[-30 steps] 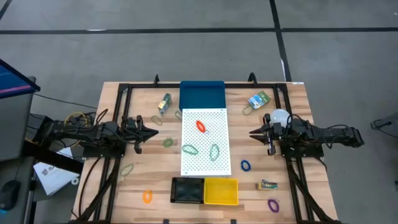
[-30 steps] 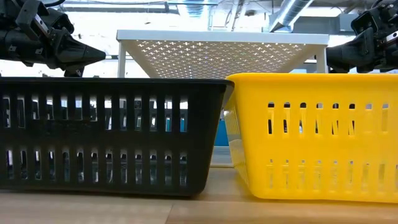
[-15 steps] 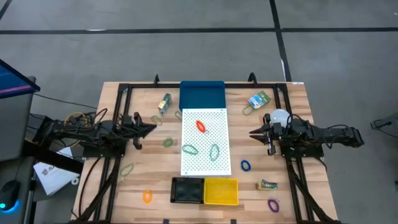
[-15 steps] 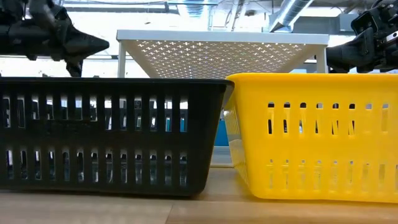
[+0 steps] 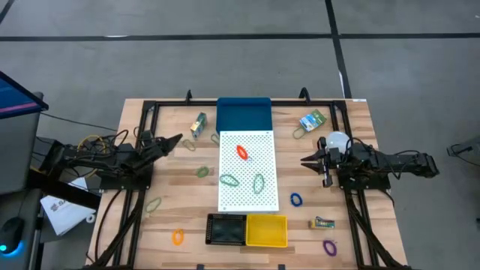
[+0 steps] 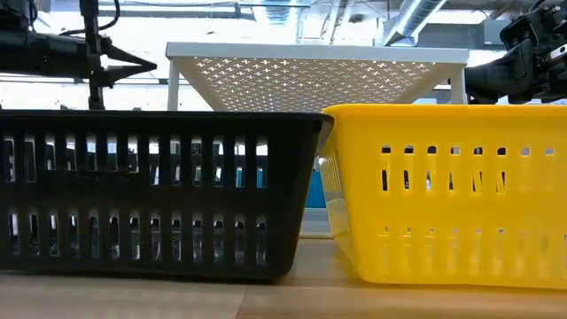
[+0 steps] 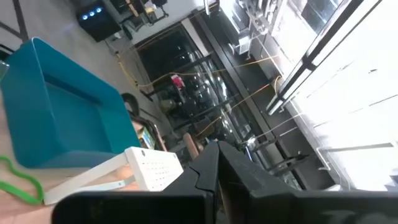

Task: Pick & Place Office Desk Supplies
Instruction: Put the crayon box into the blue bin

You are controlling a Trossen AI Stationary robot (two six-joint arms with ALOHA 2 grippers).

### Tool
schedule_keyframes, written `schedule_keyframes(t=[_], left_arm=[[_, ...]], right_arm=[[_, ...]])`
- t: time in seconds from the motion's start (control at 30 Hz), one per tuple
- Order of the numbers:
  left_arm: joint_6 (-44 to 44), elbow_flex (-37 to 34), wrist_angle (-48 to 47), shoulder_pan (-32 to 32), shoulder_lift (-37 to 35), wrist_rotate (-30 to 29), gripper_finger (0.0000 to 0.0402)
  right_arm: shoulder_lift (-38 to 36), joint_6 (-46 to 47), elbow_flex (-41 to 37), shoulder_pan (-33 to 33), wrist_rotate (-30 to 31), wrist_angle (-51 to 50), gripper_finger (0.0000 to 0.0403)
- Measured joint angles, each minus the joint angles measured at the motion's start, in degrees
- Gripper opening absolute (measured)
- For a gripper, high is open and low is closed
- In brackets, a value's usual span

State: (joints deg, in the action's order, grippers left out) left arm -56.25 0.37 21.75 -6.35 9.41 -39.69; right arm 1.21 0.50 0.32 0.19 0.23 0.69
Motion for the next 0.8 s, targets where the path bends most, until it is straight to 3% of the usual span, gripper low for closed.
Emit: schedule_keyframes(t=[0.13,0.3,0.53,0.8], left_arm=[[-0.7,0.0,0.3,0.0,0.4,0.6,0.0001],[-3.9,0.0,0.7,0.0,0.9,0.7,0.0001],[-4.7,0.0,4.6,0.0,3.8,0.5,0.0001],[-4.6,0.0,9.4,0.0,9.4,0.7,0.0001]], right_arm=[[0.0,0.0,0.0,0.0,0.1,0.0,0.0064],[0.0,-1.3,0.0,-0.5,4.3,3.7,0.0064],[0.0,5.4,0.0,-1.1,4.2,17.4,0.0064],[0.0,25.4,0.0,-1.0,5.9,40.4,0.0064]])
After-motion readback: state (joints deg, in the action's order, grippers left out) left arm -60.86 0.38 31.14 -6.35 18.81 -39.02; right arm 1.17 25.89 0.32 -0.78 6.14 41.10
